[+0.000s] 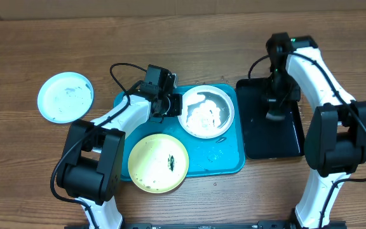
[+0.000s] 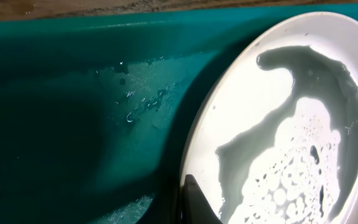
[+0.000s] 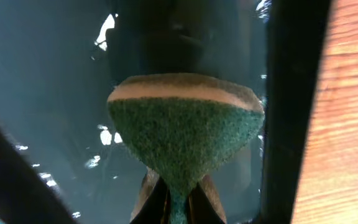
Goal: Clean dirty plates on tray and stack at the side
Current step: 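Return the sponge to the black tray and open the right gripper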
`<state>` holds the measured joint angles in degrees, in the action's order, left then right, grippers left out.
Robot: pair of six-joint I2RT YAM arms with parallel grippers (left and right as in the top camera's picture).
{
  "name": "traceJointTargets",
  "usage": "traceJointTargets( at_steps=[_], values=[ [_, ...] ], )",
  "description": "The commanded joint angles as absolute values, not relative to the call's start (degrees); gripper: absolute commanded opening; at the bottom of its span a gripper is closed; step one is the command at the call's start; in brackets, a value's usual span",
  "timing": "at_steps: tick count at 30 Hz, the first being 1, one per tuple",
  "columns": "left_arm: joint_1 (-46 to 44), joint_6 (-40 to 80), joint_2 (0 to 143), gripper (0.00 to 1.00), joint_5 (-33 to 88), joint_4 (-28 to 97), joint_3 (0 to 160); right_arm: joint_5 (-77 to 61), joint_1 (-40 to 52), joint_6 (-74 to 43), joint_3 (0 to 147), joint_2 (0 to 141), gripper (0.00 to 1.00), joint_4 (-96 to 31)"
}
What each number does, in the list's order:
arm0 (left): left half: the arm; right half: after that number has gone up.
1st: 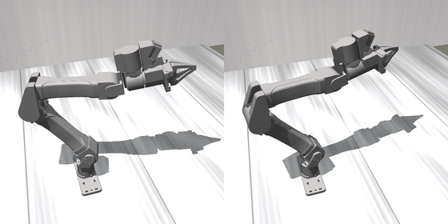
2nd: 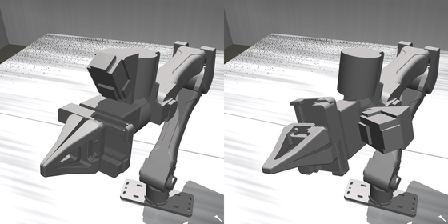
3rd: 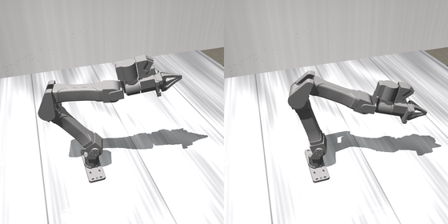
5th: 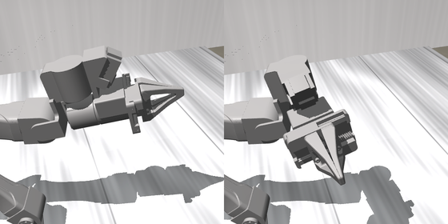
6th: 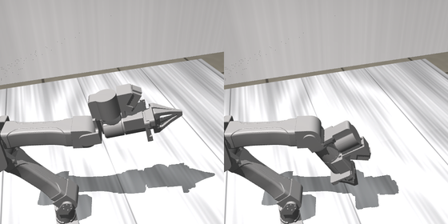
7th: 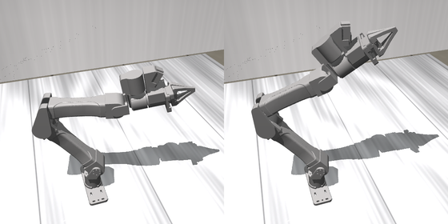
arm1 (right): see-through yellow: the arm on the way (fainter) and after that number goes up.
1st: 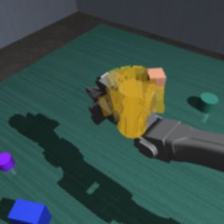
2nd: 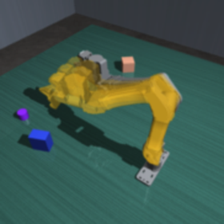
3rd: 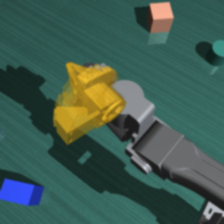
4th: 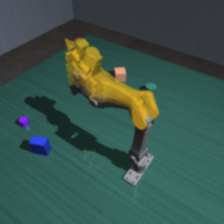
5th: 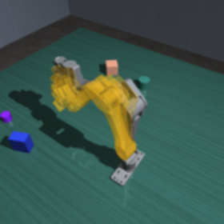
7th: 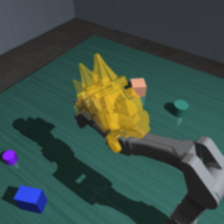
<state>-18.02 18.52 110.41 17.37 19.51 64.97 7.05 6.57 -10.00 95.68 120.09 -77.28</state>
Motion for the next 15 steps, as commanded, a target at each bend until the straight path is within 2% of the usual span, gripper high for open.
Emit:
traceJointTargets(
  at_steps=[1, 5, 6, 7, 8, 10, 15],
  values=[
    [-18.0, 18.9, 111.0, 0.04, 17.4, 19.4, 65.0, 8.0, 6.6, -6.4, 93.4, 119.5, 0.04, -75.2],
    [-18.0, 18.9, 111.0, 0.05, 17.4, 19.4, 65.0, 9.3, 6.6, -5.5, 92.5, 119.5, 0.04, -73.1],
    [-18.0, 18.9, 111.0, 0.04, 17.4, 19.4, 65.0, 9.9, 6.6, -5.5, 92.5, 119.5, 0.1, -72.8],
    [-18.0, 18.9, 111.0, 0.05, 17.4, 19.4, 65.0, 10.5, 6.6, -5.5, 92.5, 119.5, 0.3, -72.6],
    [-18.0, 18.9, 111.0, 0.05, 17.4, 19.5, 65.0, 10.5, 6.6, -5.5, 92.6, 119.5, 0.4, -72.4],
    [-18.0, 18.8, 111.0, 0.14, 17.0, 19.6, 65.0, 10.5, 6.6, -5.0, 93.2, 119.5, 0.47, -73.1],
    [-18.0, 18.9, 111.0, 0.28, 14.0, 20.5, 65.0, 10.5, 6.2, -4.2, 100.9, 119.5, 0.54, -79.6]
  ],
)
